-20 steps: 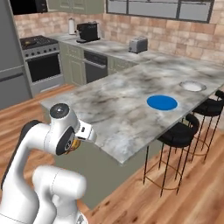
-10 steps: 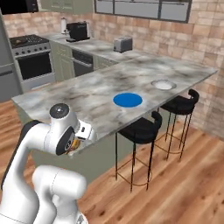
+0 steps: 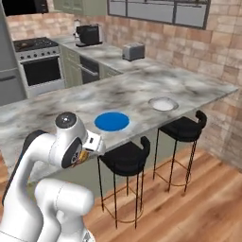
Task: Take the chicken drumsticks from the pan and place one on each plate on the dining counter.
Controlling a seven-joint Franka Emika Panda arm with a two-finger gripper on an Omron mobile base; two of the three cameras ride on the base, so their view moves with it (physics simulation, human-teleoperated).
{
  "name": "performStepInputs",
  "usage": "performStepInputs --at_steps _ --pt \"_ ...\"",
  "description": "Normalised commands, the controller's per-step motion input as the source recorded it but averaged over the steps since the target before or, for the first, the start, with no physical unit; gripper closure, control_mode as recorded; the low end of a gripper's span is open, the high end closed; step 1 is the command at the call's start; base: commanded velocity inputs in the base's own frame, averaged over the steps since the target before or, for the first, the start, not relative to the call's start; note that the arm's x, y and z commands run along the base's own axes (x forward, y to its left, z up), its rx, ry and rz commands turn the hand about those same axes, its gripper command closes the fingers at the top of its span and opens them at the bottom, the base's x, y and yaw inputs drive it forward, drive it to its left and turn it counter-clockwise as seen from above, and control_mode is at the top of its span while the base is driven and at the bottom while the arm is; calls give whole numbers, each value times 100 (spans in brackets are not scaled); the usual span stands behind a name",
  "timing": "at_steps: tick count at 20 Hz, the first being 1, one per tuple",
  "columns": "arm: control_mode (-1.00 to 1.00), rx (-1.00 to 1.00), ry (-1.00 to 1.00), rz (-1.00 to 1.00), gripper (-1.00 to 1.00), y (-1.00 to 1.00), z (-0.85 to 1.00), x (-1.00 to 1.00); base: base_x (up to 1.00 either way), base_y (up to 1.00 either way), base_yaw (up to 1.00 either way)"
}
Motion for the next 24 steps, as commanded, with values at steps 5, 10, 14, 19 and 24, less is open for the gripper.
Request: performStepInputs --at_steps 5,10,14,19,24 --pt "100 0 0 0 100 0 0 0 26 -98 35" --pt "100 0 0 0 100 0 0 0 25 -79 31" --pt "100 0 0 0 100 0 0 0 23 -83 31" --pt "100 0 0 0 100 0 0 0 14 -89 32" --pt "100 0 0 0 100 0 0 0 18 -82 30"
